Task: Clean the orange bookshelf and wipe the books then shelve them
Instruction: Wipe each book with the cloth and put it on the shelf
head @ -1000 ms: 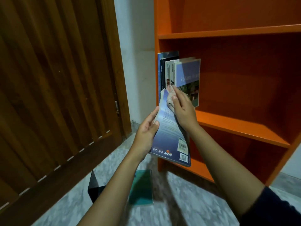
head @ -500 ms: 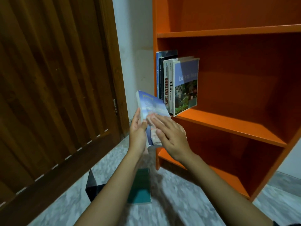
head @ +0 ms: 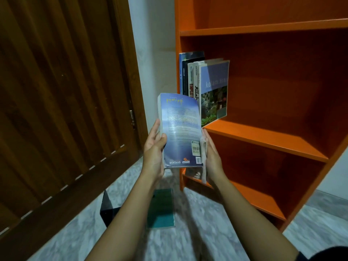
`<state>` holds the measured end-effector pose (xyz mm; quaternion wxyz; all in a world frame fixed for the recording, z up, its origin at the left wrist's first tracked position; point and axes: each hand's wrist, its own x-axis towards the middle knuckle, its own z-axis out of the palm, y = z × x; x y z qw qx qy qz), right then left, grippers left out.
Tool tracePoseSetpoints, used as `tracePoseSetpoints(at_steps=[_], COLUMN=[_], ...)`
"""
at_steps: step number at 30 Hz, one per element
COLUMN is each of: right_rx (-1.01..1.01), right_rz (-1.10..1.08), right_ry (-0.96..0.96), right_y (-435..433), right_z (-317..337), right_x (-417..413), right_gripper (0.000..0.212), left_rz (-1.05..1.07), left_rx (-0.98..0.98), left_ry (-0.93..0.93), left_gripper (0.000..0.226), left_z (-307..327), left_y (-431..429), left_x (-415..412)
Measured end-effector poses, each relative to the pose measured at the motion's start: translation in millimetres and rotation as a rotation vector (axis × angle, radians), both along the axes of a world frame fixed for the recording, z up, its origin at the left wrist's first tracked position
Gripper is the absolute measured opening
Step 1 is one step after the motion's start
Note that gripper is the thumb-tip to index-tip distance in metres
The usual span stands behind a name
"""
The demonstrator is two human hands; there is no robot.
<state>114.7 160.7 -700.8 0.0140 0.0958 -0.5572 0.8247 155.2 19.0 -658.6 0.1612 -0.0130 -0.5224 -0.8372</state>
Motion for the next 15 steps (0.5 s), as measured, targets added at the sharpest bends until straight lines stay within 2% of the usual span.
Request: tracePoseSetpoints(at_steps=[3, 4, 6, 9, 12, 15], right_rx=[-0.224, -0.249, -0.241, -0.078, 0.148, 0.298], right_rz=[0.171, 0.215, 0.236, 0.116, 0.042, 0.033], right_ry=[-0.081, -0.070, -0.031, 0.092, 0.332, 0.442], right_y=[3, 3, 4, 3, -3, -7], right_z=[4, 7, 13, 25, 38, 34], right_x=[-1, 1, 5, 9, 20, 27], right_gripper=[0.060, 0.067, 0.066, 0.067, 0.063, 0.066], left_rz=[0.074, 0.101, 0.144, 0.188, 0.206, 0.105], left_rx=[-0.216, -0.293, -0.399, -0.538, -0.702, -0.598], left_ry=[0.048, 0.057, 0.031, -0.009, -0.013, 0.022], left_gripper=[0.047, 0.046, 0.044, 0.045, 0.047, 0.048], left_z=[-1, -3, -7, -12, -1, 21], left_y=[-3, -4, -3, 2, 12, 21], left_x=[-3, -6, -10, -13, -20, -20])
